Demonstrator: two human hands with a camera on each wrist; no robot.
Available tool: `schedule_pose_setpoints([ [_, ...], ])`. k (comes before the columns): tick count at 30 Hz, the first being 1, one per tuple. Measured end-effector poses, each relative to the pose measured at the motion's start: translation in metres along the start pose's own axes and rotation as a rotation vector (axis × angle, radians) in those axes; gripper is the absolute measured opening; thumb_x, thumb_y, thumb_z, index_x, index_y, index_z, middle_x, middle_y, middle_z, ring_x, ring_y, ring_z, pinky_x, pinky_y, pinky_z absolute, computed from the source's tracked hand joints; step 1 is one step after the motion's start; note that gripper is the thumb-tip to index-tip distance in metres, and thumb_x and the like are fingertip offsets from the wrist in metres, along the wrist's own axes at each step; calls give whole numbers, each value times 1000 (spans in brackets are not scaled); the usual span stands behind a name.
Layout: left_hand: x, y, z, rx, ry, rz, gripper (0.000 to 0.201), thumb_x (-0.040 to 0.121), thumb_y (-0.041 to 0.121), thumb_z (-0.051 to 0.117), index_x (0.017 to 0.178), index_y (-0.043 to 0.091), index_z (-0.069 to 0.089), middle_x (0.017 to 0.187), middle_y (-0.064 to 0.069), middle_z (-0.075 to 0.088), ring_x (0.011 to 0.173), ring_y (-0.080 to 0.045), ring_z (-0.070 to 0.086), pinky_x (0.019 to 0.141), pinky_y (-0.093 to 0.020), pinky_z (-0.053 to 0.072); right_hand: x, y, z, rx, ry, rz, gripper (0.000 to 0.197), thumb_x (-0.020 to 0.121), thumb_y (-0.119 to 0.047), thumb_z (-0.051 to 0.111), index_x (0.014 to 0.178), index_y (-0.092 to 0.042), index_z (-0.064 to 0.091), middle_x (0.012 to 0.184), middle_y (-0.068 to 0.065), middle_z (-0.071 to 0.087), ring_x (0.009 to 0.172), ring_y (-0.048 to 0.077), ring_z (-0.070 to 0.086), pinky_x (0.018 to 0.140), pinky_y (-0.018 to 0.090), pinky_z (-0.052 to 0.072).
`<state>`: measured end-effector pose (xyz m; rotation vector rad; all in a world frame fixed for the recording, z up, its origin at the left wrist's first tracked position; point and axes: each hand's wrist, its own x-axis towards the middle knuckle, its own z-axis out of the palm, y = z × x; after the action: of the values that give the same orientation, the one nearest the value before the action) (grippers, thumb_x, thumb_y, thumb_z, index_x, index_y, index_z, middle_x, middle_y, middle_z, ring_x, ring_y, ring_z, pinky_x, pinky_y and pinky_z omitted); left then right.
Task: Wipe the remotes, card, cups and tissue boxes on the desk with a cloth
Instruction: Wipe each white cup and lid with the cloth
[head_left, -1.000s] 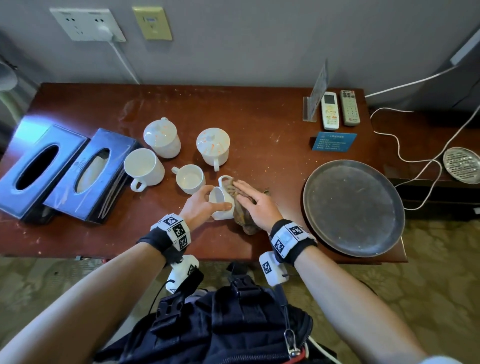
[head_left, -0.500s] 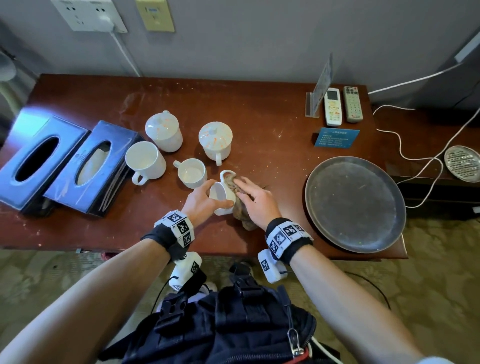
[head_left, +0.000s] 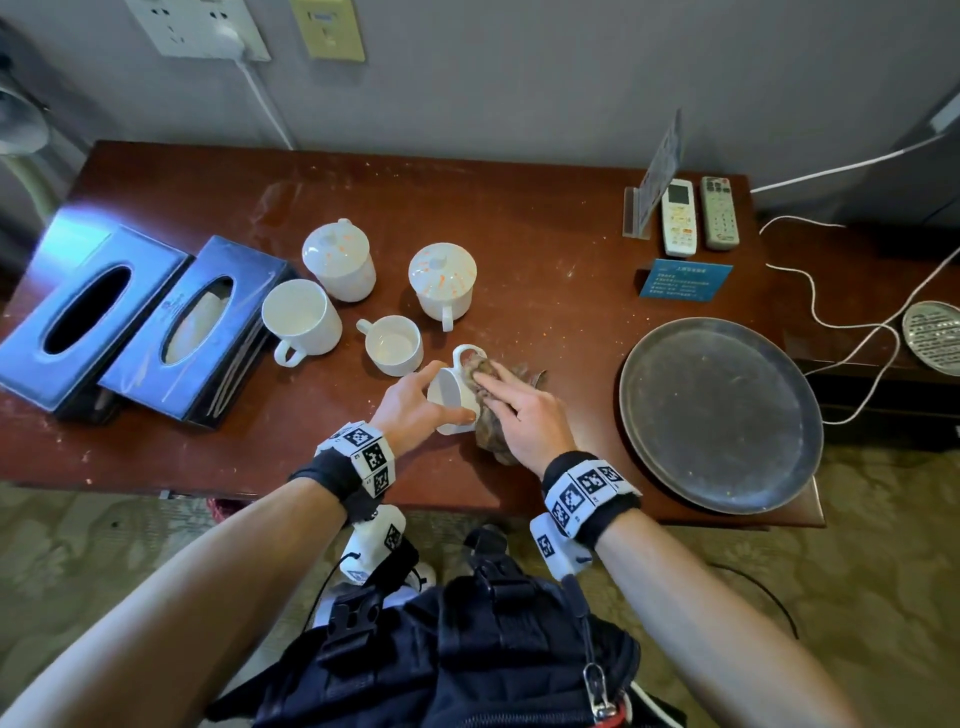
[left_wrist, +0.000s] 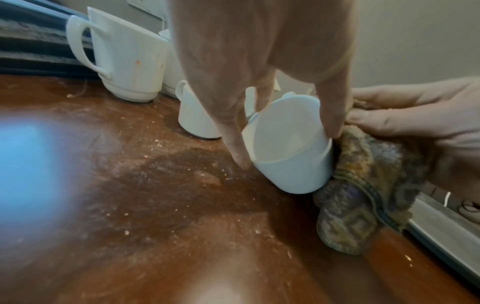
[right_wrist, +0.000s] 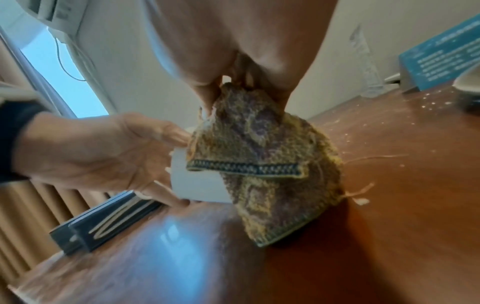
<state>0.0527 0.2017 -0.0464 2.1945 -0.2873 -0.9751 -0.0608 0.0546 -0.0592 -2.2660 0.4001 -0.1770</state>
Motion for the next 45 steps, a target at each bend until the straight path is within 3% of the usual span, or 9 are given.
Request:
schedule_pose_setpoints([
  [6,1,-1,-7,43,-63,3,86,77,30,81,150,35,36,149,-4,41,137,-29,39,109,-42,38,4,26,-32,-1,-56,233,29,98,-17,55,124,-19,68,129,0,64,122,18,58,101,13,32],
  [10,3,1,-18,-14,-167,-37,89,58,42,79,137,54,41,143,-2,47,128,-30,49,103,-51,48,10,25,-39,210,24,313,31,96,-18,58,126,-19,67,128,-4,65,123,13,57,106,19,37],
  [14,2,3,-16,-103,-178,-67,67,54,54,78,114,68,51,136,0,55,124,-26,52,100,-51,51,14,13,-26,560,79,347,41,92,-18,65,132,-23,61,126,-15,62,118,4,58,106,29,44],
  [18,4,-1,-12,-82,-137,-38,105,49,56,83,144,41,42,143,2,52,128,-23,52,103,-48,48,23,0,-12,687,-16,240,46,89,-19,67,129,-41,60,133,-14,60,124,3,55,109,35,43],
  [22,9,-12,-8,-60,-109,-46,118,44,62,85,148,28,41,140,-1,57,125,-22,56,104,-48,48,24,-2,-8,483,-162,133,48,97,-21,57,133,-52,51,149,-15,43,136,0,38,117,30,29],
  [28,7,-13,-9,-13,-115,-22,121,47,57,82,153,24,35,144,-1,54,129,-21,53,108,-46,45,21,-5,-13,412,-228,49,36,103,-35,47,138,-41,52,139,-23,45,119,-24,36,99,-1,24],
  [34,0,-3,-10,64,-121,22,107,63,42,85,154,22,33,150,0,46,135,-20,45,113,-44,38,23,-6,-5,602,-181,168,24,102,-35,48,118,-38,66,124,-16,64,118,2,55,108,31,41],
  [40,9,-12,-9,62,-130,39,109,48,60,81,147,31,45,139,3,57,127,-18,54,109,-46,43,22,-3,-3,509,-91,129,24,96,-24,60,114,-33,72,121,-15,67,116,1,57,106,27,41],
  [45,8,7,-9,41,-110,49,99,59,39,87,148,21,46,143,-3,54,132,-22,49,112,-46,39,26,3,-12,425,48,57,21,91,-11,65,107,-19,76,112,-8,72,108,2,63,103,28,46],
])
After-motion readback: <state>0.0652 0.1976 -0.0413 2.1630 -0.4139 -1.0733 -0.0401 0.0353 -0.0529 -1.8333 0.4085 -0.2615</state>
